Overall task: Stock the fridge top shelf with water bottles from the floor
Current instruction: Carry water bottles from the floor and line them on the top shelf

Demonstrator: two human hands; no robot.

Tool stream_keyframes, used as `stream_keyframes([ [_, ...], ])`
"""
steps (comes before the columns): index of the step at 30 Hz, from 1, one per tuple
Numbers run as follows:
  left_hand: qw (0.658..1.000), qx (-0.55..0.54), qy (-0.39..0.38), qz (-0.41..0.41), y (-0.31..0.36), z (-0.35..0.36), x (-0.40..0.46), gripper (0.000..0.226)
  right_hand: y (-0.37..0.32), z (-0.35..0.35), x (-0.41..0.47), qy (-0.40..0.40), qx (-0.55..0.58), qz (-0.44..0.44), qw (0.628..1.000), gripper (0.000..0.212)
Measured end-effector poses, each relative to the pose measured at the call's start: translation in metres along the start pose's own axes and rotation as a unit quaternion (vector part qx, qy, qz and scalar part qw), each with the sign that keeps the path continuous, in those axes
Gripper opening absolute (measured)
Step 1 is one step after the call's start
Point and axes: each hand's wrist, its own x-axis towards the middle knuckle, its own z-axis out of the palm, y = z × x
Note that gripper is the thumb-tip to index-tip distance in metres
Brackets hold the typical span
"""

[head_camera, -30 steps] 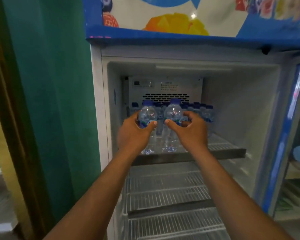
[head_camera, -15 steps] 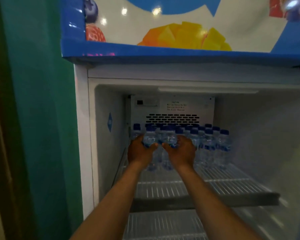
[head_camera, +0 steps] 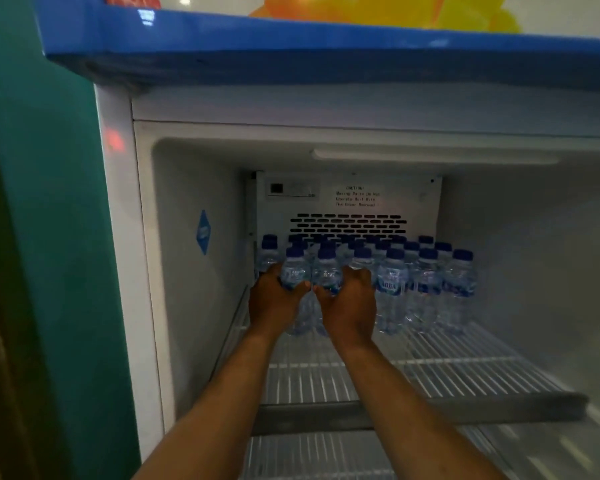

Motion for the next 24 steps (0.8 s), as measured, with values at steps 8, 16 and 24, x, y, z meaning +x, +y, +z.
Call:
stream_keyframes([
  [8,0.996,0.006,-0.079,-0.049,-0.021,0.002,-0.011,0.049,0.012,-0.008,-0.009,-0.032,-0.034,-0.01,0.999,0.076],
  [16,0.995,-0.012,-0.082,-0.053,-0.022,-0.005,-0.012,0.053,0.011,-0.009,-0.011,-0.025,-0.029,-0.025,0.999,0.057],
  [24,0.993,-0.001,-0.098,-0.062,-0.021,-0.009,-0.013,0.051,0.012,-0.008,-0.01,-0.034,-0.033,0.003,0.999,0.051],
])
